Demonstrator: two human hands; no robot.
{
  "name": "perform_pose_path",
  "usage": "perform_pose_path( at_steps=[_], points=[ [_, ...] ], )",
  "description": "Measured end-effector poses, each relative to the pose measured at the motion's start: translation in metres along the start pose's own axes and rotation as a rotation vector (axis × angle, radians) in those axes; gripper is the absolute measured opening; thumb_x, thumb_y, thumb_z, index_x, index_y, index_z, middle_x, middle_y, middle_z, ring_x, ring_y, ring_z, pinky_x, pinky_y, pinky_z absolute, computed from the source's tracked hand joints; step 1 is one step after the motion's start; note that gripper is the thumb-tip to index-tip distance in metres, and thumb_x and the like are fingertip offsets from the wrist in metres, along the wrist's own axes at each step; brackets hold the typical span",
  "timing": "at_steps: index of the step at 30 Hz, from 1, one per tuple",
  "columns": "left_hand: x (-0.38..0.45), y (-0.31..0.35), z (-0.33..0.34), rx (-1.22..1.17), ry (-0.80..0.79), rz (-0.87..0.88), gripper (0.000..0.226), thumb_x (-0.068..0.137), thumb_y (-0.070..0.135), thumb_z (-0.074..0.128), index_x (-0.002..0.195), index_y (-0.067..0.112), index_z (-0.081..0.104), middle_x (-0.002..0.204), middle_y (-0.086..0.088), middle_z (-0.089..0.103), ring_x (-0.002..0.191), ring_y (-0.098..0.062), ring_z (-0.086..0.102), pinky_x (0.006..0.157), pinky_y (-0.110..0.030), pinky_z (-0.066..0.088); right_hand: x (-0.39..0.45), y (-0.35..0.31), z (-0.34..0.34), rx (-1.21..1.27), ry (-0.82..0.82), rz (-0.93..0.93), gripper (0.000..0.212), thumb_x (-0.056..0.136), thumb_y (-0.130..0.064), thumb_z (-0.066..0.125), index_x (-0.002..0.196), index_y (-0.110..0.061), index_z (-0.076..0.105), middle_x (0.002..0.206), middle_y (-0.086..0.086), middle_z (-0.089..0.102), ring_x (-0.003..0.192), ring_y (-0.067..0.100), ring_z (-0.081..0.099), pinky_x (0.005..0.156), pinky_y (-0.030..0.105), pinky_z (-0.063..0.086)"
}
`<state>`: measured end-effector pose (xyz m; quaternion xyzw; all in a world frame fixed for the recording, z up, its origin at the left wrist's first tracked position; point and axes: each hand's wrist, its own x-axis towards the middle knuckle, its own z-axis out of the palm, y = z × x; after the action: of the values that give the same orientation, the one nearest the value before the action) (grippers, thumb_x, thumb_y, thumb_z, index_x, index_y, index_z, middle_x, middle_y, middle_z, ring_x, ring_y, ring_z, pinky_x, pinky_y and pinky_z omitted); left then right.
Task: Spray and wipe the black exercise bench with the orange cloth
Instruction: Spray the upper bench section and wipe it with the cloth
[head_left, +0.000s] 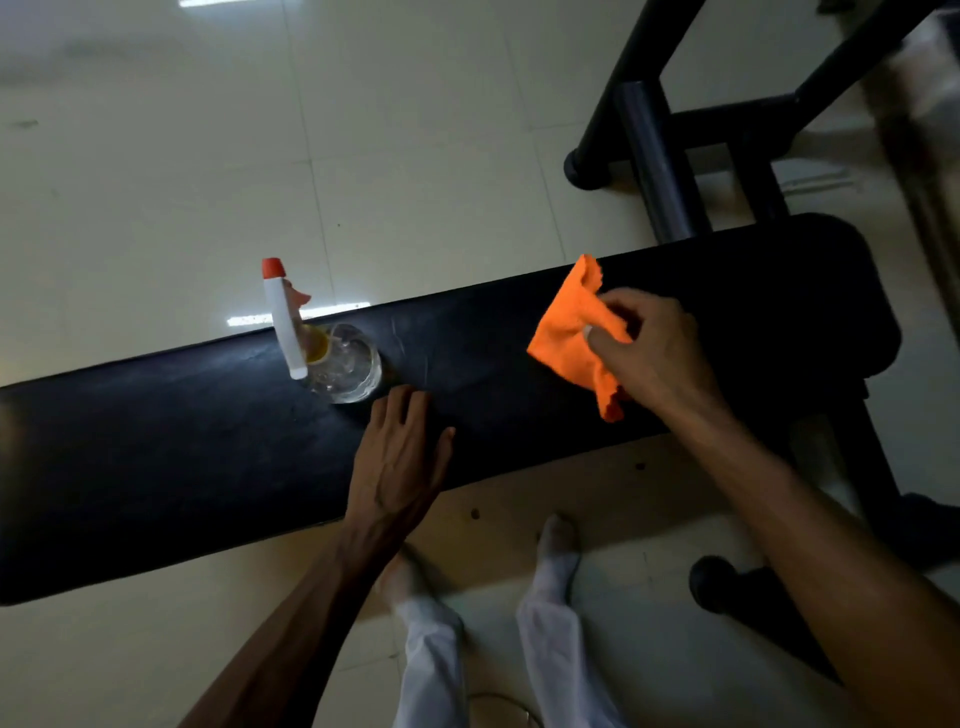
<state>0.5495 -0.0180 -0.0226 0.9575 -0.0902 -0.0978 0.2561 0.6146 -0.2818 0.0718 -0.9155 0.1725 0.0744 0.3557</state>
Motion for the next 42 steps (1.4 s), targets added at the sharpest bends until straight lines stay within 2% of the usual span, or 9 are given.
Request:
perform_pose_path(
  at_steps=[4,8,10,16,21,26,32,38,42],
  points=[
    [0.018,0.021,0.006,-0.012,0.001,0.018,0.032,0.098,0.026,0.065,0.122,0.007,0.058,0.12,-0.012,0.055,0.108,-0.032,0.052,0.092,-0.043,0.048,0.012,-0.006,-0.02,-0.142,0.085,-0.172,0.03,0.088,-0.01,0.074,0.118,-0.011,0.076,0.113,0.011,0.073,0.101,0.03,0.07,0.088,0.03,0.052],
    [0.032,0.034,0.011,0.004,-0.017,0.006,0.035,0.095,0.024,0.068,0.124,0.006,0.059,0.121,-0.014,0.057,0.109,-0.034,0.054,0.09,-0.044,0.049,0.004,-0.004,0.012,-0.331,-0.36,-0.151,0.049,0.095,-0.025,0.076,0.141,-0.015,0.063,0.141,0.014,0.063,0.133,0.034,0.058,0.11,0.039,0.048],
    [0.037,0.036,0.013,0.015,-0.033,-0.004,0.035,0.094,0.023,0.069,0.123,0.004,0.059,0.121,-0.016,0.058,0.108,-0.036,0.054,0.091,-0.045,0.049,-0.002,0.003,0.026,-0.365,-0.47,-0.1,0.044,0.101,-0.034,0.069,0.142,-0.018,0.064,0.138,0.013,0.067,0.13,0.035,0.061,0.104,0.043,0.053],
    [0.047,0.041,0.018,0.08,-0.062,-0.037,0.033,0.096,0.023,0.068,0.12,0.002,0.06,0.118,-0.019,0.058,0.106,-0.039,0.055,0.092,-0.049,0.047,0.021,0.035,0.032,-0.333,-0.26,-0.195,0.038,0.107,-0.025,0.058,0.14,-0.008,0.064,0.139,0.011,0.064,0.13,0.03,0.058,0.102,0.043,0.052],
    [0.064,0.042,0.031,0.109,-0.033,-0.049,0.036,0.099,0.029,0.061,0.126,0.005,0.057,0.13,-0.017,0.056,0.118,-0.037,0.053,0.1,-0.048,0.045,0.059,0.057,0.052,-0.329,-0.22,-0.331,0.058,0.107,-0.032,0.058,0.159,-0.01,0.045,0.171,0.018,0.031,0.162,0.035,0.023,0.132,0.05,0.02],
    [0.081,0.038,0.043,0.141,-0.034,-0.046,0.058,0.106,0.037,0.051,0.154,0.007,0.041,0.165,-0.018,0.034,0.157,-0.036,0.024,0.129,-0.048,0.019,0.065,0.075,0.089,-0.455,-0.236,-0.423,0.067,0.111,-0.049,0.041,0.169,-0.026,0.019,0.18,0.008,0.002,0.166,0.032,-0.003,0.133,0.06,-0.001],
    [0.081,0.03,0.049,0.139,-0.08,-0.064,0.073,0.106,0.051,0.045,0.165,0.017,0.021,0.175,-0.009,0.006,0.162,-0.027,-0.003,0.129,-0.038,-0.004,0.079,0.091,0.092,-0.59,-0.16,-0.507,0.063,0.112,-0.053,0.027,0.17,-0.031,0.014,0.18,0.003,0.004,0.167,0.027,0.001,0.134,0.054,0.0],
    [0.078,0.017,0.043,0.135,-0.014,-0.164,0.074,0.104,0.052,0.046,0.163,0.01,0.026,0.173,-0.013,0.015,0.162,-0.029,0.006,0.132,-0.048,0.011,0.102,0.048,0.124,-0.521,-0.03,-0.308,0.058,0.11,-0.044,0.033,0.165,-0.029,0.034,0.177,0.008,0.023,0.165,0.032,0.013,0.133,0.057,0.003],
    [0.073,0.014,0.042,0.132,-0.021,-0.144,0.075,0.102,0.051,0.034,0.162,0.006,0.027,0.172,-0.015,0.016,0.162,-0.03,0.009,0.131,-0.049,0.013,0.071,0.057,0.129,-0.585,-0.087,-0.559,0.059,0.111,-0.043,0.032,0.168,-0.03,0.023,0.179,0.005,0.015,0.166,0.031,0.009,0.133,0.057,0.008]
  ],
)
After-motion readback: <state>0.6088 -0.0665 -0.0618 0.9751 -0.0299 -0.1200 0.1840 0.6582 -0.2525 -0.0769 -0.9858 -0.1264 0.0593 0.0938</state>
